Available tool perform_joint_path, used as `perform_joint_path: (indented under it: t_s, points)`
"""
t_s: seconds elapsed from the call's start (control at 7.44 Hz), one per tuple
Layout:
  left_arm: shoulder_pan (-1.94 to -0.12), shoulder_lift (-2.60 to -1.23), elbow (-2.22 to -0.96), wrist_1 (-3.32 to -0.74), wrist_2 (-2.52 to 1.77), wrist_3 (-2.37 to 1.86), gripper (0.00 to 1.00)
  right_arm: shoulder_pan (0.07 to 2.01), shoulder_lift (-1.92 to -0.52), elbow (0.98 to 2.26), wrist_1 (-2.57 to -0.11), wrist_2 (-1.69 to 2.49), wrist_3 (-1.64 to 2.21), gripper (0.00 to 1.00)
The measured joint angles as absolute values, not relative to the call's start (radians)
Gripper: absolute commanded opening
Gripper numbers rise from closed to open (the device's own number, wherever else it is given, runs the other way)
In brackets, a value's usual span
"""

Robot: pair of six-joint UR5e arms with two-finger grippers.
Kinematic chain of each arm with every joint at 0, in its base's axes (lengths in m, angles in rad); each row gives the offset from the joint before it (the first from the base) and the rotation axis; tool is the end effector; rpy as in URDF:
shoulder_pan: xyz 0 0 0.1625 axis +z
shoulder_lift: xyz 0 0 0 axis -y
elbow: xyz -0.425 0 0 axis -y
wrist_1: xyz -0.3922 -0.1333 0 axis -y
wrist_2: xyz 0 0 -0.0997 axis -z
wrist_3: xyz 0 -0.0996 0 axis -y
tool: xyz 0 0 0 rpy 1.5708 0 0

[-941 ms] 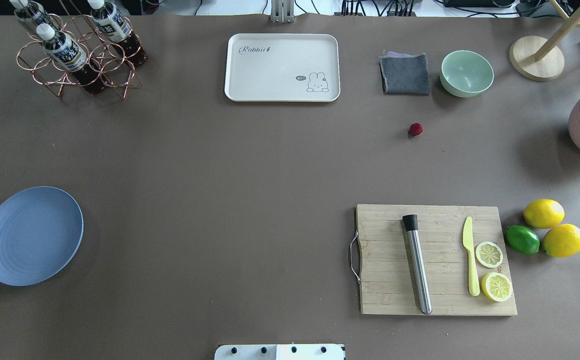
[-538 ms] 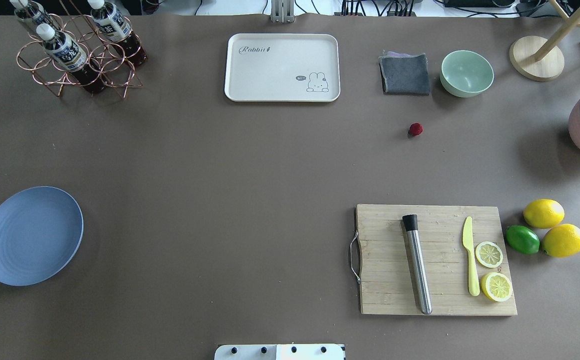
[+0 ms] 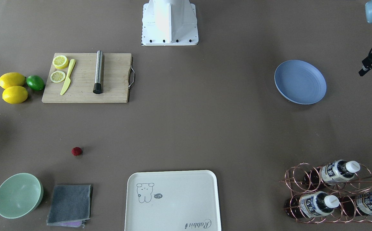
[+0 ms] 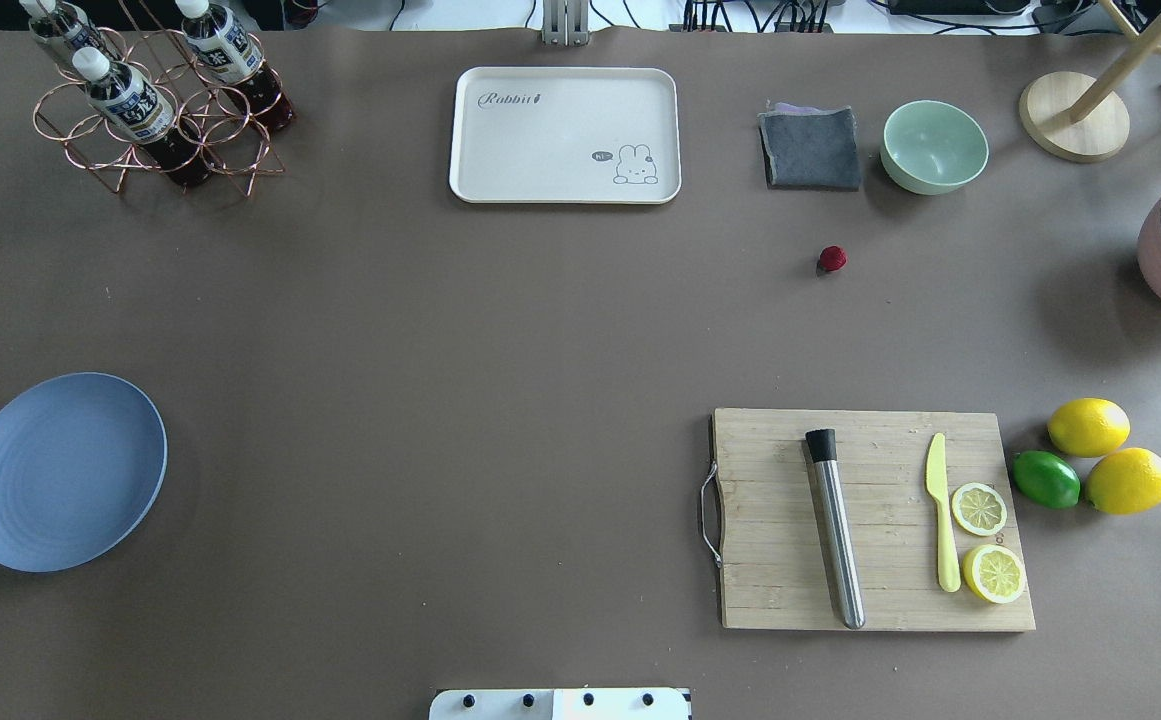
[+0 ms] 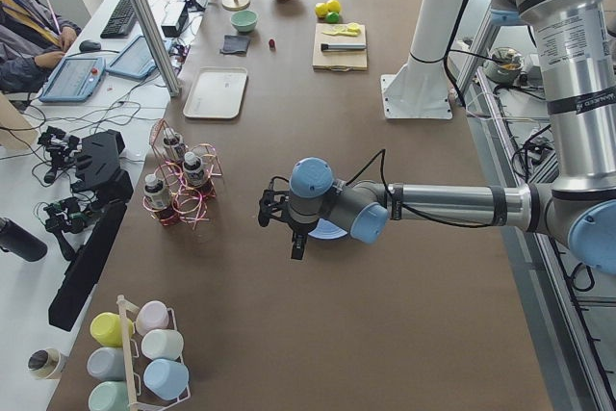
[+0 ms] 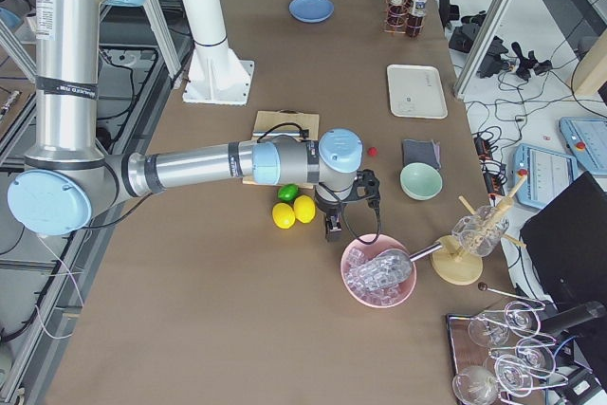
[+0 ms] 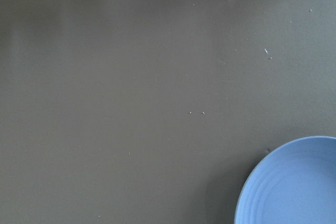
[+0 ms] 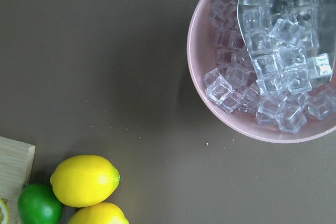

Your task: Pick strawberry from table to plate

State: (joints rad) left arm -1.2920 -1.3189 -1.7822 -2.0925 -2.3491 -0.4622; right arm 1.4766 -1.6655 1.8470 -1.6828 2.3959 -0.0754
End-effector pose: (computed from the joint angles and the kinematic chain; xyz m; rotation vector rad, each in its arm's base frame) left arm 0.0511 -0.4089 0.6067 0.1490 0.8751 0.0160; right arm 0.0176 -0.4534 0.5753 0.0578 -0.8266 -0.1885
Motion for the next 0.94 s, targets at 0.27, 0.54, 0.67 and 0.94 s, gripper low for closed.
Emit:
perform_joint_path:
  t_s: [0.27,0.54,0.67,0.94]
  points:
    - [-1.172,-1.343,-1.712,-2.245,-2.294,-0.630,0.90,1.471,-1.666,1.846,-1.683,2.396,-0.075,1.00]
    - [-1.068,-1.358,-1.616,-2.429,-2.258,-0.781,0.86,1.467,-1.666,1.845,-1.683,2.394,-0.075,1.00]
    - [-1.037,-1.362,-1.565,-2.509,-2.254,-0.831,0.84,1.463,-1.666,1.846,-1.683,2.394,-0.075,1.00]
    - [-0.988,-1.362,-1.515,-2.619,-2.252,-0.923,0.76,1.458,-1.666,1.847,-1.683,2.396,-0.074,1.00]
